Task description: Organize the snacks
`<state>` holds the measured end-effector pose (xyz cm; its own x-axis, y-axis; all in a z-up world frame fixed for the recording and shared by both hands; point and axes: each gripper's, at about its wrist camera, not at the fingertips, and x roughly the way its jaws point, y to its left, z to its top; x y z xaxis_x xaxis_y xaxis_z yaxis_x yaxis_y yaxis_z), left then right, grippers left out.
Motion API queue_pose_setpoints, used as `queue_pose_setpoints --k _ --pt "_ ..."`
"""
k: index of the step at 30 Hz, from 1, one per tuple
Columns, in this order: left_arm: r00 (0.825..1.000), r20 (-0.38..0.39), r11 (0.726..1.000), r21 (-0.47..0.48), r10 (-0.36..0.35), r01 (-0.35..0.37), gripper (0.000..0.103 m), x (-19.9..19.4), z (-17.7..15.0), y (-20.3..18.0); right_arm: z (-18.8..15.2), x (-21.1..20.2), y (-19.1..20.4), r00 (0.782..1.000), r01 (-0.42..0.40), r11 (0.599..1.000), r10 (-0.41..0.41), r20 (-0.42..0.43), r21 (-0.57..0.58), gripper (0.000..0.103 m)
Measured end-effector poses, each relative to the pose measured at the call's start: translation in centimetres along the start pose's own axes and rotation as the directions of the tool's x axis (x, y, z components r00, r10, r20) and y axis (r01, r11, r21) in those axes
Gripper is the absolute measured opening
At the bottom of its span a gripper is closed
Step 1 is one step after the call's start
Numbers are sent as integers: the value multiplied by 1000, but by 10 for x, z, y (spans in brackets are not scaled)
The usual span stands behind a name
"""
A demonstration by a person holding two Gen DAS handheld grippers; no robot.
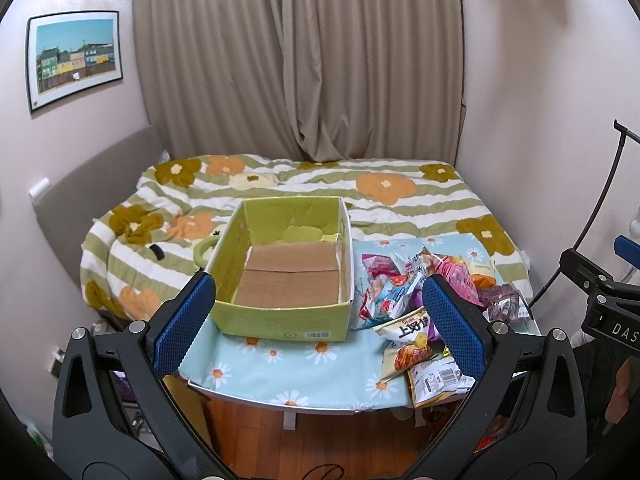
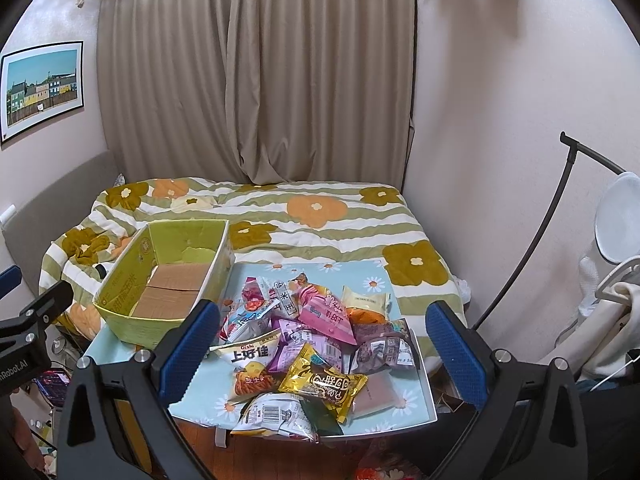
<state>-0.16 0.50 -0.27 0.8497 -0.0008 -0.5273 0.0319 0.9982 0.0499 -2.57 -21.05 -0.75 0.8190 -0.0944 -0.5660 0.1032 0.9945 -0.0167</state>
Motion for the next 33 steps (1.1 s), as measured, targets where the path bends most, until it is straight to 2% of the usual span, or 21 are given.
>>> queue_pose_setpoints --k 33 --pt "1000 -7 1000 -5 -5 4 103 1 0 1 -2 2 9 1000 -2 1000 2 -9 0 103"
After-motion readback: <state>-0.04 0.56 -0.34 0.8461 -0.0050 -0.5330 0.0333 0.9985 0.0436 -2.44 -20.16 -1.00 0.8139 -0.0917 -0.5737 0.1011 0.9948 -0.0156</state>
